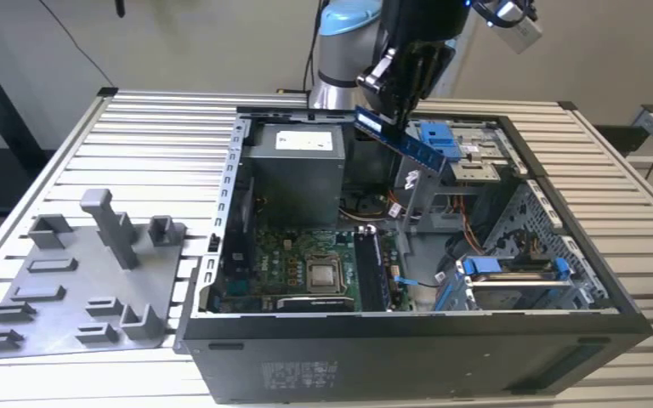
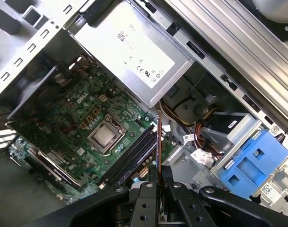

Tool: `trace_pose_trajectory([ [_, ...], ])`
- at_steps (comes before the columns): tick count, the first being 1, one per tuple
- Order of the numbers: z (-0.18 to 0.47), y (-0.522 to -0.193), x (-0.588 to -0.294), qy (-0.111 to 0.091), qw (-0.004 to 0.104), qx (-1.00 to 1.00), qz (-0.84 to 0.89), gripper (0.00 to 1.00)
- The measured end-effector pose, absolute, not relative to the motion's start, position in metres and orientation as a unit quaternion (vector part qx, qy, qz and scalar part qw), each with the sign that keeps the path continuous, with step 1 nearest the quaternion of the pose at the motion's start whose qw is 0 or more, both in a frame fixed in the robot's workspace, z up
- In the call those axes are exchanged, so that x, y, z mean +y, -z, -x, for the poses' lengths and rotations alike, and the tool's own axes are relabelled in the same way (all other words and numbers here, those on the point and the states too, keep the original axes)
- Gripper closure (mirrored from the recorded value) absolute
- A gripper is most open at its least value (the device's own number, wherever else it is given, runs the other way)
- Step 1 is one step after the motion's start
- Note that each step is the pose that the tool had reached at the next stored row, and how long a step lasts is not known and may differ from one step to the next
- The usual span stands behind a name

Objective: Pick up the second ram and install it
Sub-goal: 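Insert the second ram into the second slot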

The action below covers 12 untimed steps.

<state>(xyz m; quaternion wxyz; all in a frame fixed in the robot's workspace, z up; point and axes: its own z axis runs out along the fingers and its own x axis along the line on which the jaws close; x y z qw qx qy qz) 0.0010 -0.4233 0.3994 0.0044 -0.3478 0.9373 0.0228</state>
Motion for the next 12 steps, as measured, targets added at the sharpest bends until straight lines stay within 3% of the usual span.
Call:
trace_pose_trajectory([
  [12, -0.0013, -0.3993, -0.4257, -0.023, 0.005, 0.950, 0.311, 0.86],
])
